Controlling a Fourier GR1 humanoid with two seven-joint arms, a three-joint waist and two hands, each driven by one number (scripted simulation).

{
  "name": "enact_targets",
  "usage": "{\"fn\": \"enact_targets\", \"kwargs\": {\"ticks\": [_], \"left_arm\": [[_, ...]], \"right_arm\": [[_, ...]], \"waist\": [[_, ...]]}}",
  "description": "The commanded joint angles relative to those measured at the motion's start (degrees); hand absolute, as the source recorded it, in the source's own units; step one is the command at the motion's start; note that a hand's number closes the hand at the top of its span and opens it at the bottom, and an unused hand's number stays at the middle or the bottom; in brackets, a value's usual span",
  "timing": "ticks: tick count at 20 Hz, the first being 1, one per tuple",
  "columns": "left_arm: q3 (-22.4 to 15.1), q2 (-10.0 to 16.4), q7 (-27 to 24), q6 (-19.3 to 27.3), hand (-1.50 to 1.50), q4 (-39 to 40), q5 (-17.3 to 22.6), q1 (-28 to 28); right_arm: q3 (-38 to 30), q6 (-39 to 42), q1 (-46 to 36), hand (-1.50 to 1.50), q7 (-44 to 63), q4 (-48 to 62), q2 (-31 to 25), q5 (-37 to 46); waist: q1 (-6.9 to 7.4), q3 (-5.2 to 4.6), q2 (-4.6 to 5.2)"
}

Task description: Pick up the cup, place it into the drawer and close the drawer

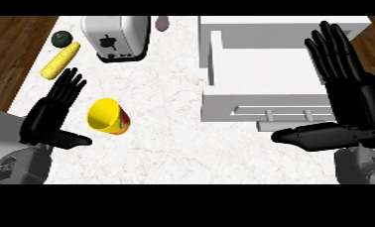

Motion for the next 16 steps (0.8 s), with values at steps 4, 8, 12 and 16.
{"fn": "enact_targets", "kwargs": {"ticks": [4,8,12,16], "left_arm": [[-0.5,-0.4,-14.6,0.8,-1.50,20.8,-8.0,-6.0],[-0.9,0.5,-21.3,1.9,-1.50,30.4,-11.9,-8.9],[-0.6,1.1,-28.5,2.5,-1.50,39.3,-13.9,-10.9],[0.7,3.2,-33.5,1.5,-1.50,47.4,-14.5,-14.8]], "right_arm": [[-1.3,-0.2,-4.0,-1.50,1.9,1.6,-0.6,-0.6],[-1.4,-0.5,-6.0,-1.50,2.7,2.5,-1.0,-0.3],[-4.3,1.8,-6.7,-1.50,1.7,5.1,-3.0,-2.9],[-1.3,0.8,-2.8,-1.50,1.3,1.1,-1.0,-0.4]], "waist": [[-0.19,-0.03,0.08],[-0.33,-0.06,0.20],[-0.37,-0.06,0.21],[-0.99,-0.14,0.39]]}}
